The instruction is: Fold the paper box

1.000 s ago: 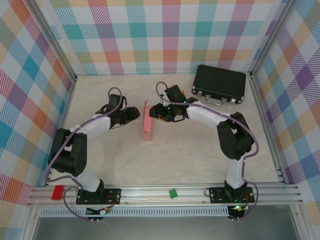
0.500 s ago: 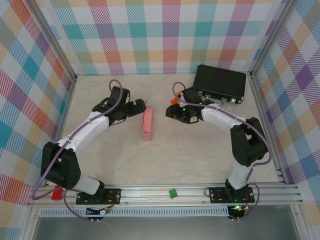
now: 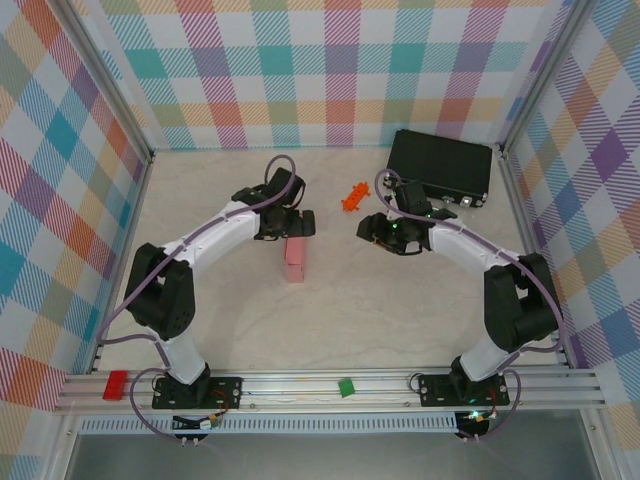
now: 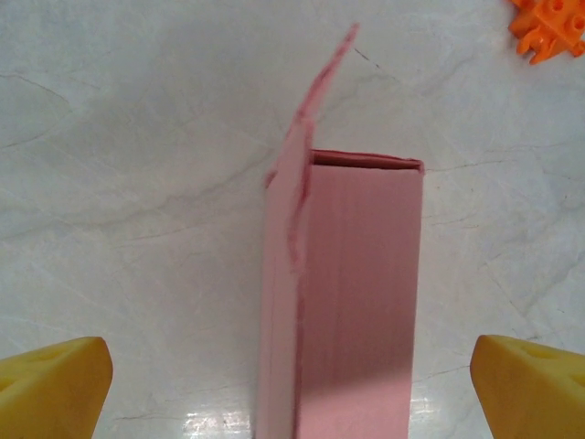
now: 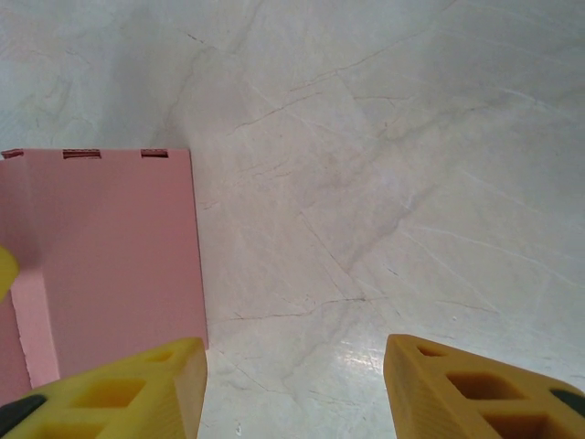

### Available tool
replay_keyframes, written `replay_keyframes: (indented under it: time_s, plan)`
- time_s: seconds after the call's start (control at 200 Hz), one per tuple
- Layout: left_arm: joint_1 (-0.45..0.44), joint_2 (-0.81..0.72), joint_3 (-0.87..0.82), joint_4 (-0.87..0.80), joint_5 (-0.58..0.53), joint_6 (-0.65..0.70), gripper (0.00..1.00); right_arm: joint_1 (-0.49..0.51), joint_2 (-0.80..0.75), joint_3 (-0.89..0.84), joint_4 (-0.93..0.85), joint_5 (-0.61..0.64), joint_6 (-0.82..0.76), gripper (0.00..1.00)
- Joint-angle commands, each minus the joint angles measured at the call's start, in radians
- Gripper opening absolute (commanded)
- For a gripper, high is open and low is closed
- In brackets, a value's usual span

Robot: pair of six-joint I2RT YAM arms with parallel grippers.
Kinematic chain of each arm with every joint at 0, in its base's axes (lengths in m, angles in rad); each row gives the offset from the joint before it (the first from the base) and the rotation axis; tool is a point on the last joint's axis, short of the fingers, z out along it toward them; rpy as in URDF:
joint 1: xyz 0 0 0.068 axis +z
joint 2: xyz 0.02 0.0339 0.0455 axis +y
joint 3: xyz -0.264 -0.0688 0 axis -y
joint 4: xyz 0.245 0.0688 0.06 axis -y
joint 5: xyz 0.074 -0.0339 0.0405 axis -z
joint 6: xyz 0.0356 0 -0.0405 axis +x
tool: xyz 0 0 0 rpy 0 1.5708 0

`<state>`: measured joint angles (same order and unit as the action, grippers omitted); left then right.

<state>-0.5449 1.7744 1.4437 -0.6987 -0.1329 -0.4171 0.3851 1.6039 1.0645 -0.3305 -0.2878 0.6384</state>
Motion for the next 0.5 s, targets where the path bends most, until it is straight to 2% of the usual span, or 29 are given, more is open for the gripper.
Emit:
replay_keyframes:
  time_s: [0.0, 0.155, 0.355, 0.495]
  plan:
    - [-0.022, 0.042, 0.063, -0.079, -0.019, 0.045, 0.98, -0.009, -0.03, -0.018, 0.001, -0.004, -0.013, 0.55]
    - [-0.03, 0.077, 0.079, -0.087, 0.001, 0.059, 0.9, -0.009, -0.033, -0.024, 0.003, -0.008, -0.013, 0.55]
    - [-0.038, 0.098, 0.081, -0.102, 0.018, 0.083, 0.85, -0.01, -0.031, -0.032, 0.007, -0.011, -0.013, 0.55]
    - [-0.039, 0.104, 0.089, -0.116, 0.023, 0.109, 0.77, -0.011, -0.03, -0.037, 0.014, -0.009, -0.01, 0.55]
